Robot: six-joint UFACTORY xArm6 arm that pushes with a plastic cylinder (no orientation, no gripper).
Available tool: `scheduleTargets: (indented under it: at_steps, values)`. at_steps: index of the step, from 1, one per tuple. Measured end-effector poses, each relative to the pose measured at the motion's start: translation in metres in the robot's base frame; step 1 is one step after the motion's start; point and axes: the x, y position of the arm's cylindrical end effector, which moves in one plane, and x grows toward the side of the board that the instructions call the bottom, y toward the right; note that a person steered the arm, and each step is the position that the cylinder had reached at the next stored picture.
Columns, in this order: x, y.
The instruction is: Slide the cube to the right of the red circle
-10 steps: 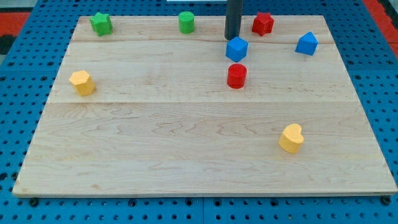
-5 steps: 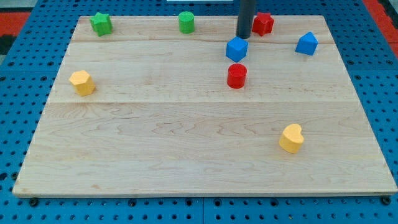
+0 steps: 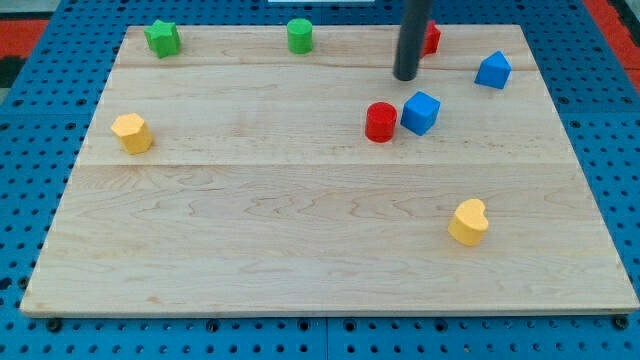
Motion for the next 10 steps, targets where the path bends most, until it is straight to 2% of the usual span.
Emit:
scheduleTargets:
  at_steps: [1, 3, 4, 6, 7, 8, 10]
  values:
    - [0.039, 0.024]
    - [0.053, -0.015]
    - [0.079, 0.051]
    - [0.064, 0.079]
    - [0.072, 0.185]
    - [0.118, 0.163]
    - [0.111, 0.087]
